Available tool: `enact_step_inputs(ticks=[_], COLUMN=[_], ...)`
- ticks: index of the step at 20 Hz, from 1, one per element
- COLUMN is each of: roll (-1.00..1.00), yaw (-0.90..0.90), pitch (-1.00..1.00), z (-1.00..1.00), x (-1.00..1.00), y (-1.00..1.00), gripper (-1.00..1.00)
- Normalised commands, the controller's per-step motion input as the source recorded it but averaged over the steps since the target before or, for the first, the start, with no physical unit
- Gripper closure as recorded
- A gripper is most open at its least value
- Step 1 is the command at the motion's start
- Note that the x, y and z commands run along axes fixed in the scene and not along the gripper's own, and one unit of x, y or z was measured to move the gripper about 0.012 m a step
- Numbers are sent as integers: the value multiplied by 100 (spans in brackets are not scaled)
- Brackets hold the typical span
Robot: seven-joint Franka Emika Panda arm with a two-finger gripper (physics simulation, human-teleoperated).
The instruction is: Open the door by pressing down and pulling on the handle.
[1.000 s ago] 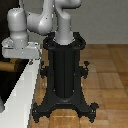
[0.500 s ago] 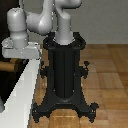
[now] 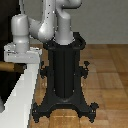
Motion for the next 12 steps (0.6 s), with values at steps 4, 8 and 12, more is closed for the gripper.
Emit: enact_step_inputs(ticks=[4, 8, 12], roll=[0, 0, 0], yaw=[0, 0, 0], pitch=[-11, -11, -8], z=[-50, -75, 0], x=[0, 0, 0], y=[0, 0, 25], gripper=[100, 100, 100])
